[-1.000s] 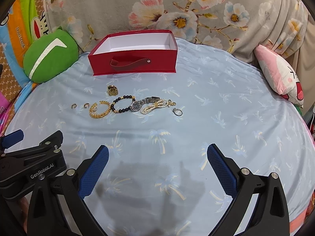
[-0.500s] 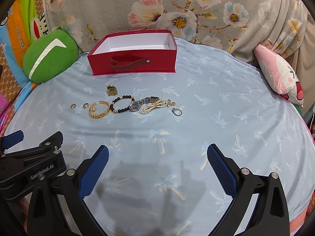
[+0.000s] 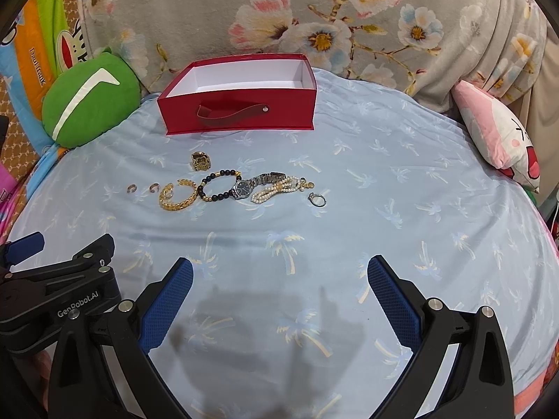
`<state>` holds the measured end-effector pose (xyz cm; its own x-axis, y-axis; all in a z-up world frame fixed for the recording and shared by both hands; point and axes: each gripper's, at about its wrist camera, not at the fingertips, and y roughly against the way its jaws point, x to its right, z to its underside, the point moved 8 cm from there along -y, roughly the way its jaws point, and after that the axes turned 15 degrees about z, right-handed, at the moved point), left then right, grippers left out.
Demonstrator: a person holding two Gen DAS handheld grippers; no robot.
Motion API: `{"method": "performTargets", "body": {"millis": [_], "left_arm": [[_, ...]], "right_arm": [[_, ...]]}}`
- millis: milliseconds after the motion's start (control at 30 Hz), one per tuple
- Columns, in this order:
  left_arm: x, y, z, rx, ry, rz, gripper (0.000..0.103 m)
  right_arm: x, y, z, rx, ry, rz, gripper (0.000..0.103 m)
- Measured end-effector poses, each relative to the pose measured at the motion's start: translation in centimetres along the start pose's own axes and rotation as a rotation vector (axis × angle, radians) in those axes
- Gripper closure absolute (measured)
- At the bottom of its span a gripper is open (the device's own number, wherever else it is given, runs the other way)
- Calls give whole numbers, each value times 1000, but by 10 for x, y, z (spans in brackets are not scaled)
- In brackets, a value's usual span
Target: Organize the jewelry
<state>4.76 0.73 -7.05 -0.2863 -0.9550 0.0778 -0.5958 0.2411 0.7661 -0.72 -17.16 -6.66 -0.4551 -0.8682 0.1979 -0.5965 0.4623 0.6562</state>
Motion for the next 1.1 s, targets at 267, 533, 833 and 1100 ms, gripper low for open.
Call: {"method": "performTargets", "body": {"millis": [267, 533, 833, 1100], "left_arm": [[-3, -6, 4, -7, 5, 9, 7], [-15, -21, 1, -22, 42, 30, 7], [-53, -45, -11, -19, 124, -13, 7], [-76, -68, -21, -35, 148, -13, 7]], "right_arm": [[-5, -7, 1, -23, -3, -19, 5], [-11, -27, -1, -10, 25, 8, 5], [-38, -63, -22, -23, 42, -58, 8], [-63, -98, -44, -39, 49, -82, 19]]}}
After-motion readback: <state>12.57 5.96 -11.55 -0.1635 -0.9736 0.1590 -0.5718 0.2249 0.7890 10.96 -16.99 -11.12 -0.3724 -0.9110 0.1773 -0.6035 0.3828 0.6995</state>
